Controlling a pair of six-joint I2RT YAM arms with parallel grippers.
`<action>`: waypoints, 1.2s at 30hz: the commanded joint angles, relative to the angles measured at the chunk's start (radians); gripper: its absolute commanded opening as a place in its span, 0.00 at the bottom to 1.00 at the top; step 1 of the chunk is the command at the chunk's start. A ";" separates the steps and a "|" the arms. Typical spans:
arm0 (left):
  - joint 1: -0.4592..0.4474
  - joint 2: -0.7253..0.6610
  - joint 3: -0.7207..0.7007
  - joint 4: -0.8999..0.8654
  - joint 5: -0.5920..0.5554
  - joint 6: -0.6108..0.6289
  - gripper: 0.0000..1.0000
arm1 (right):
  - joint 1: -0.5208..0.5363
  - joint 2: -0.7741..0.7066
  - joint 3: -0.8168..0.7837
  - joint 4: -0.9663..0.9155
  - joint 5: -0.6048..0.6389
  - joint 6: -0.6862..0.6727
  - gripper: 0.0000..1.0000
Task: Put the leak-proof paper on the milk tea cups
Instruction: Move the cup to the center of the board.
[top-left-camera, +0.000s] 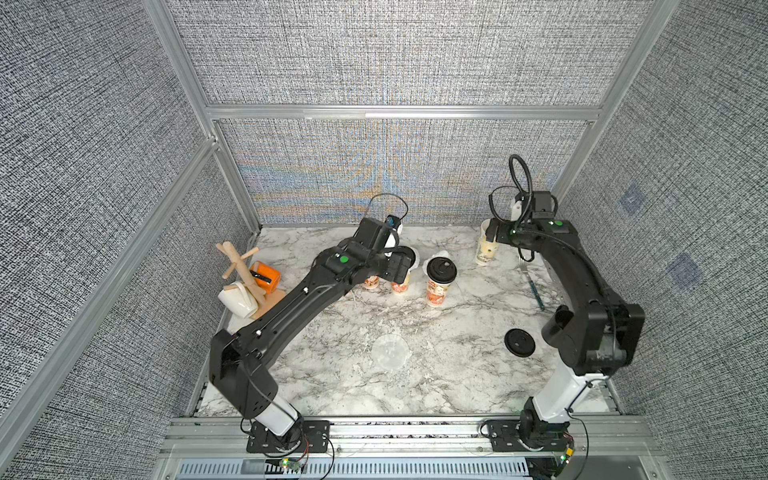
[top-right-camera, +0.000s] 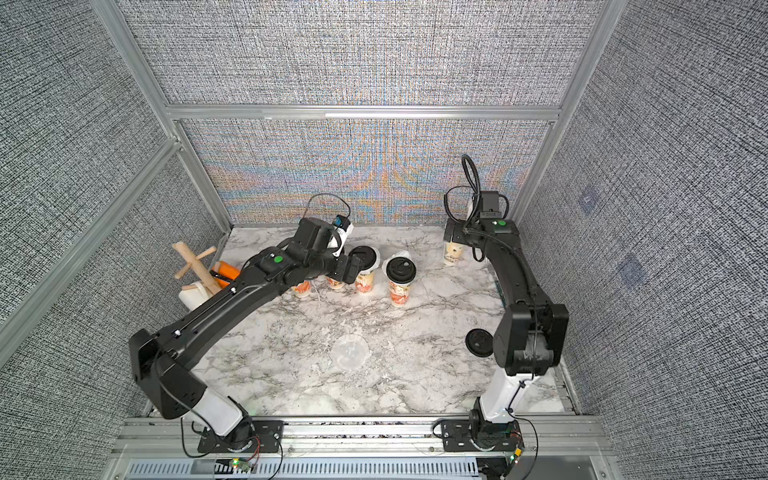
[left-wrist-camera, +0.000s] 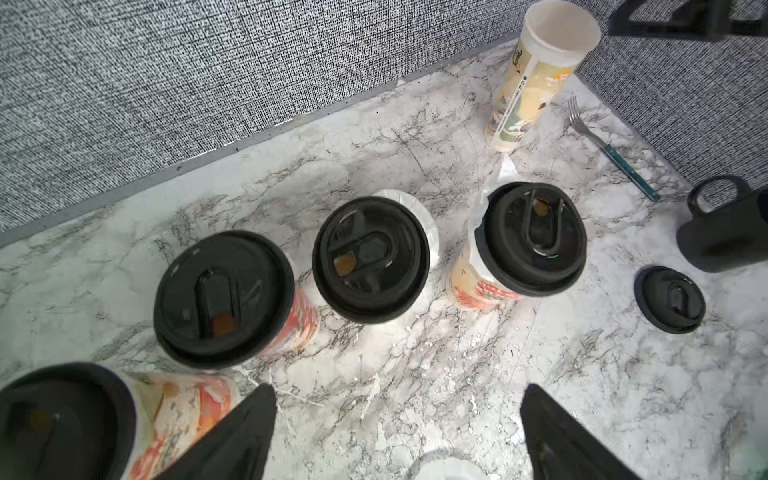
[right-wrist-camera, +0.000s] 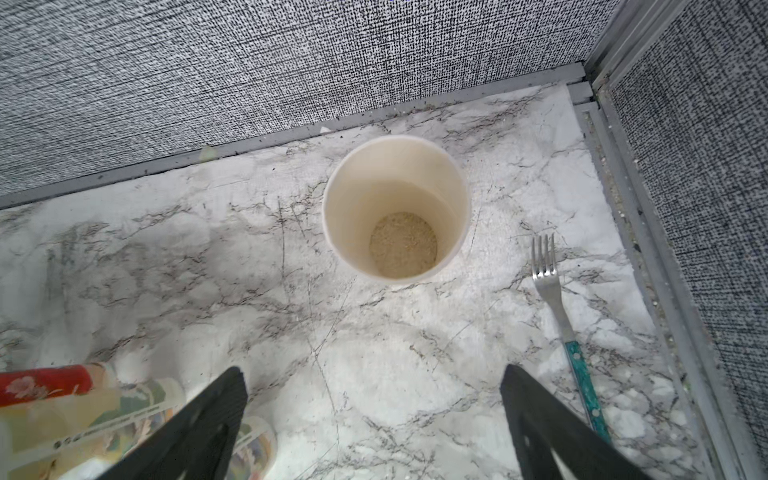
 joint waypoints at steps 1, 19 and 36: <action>0.001 -0.066 -0.102 0.128 0.000 -0.062 0.93 | -0.001 0.073 0.065 0.015 0.034 -0.027 0.98; 0.001 -0.106 -0.204 0.137 -0.062 -0.078 0.94 | 0.002 0.320 0.272 -0.001 0.043 -0.038 0.98; 0.001 -0.056 -0.181 0.099 -0.061 -0.078 0.94 | 0.007 0.267 0.161 0.050 0.043 -0.034 0.74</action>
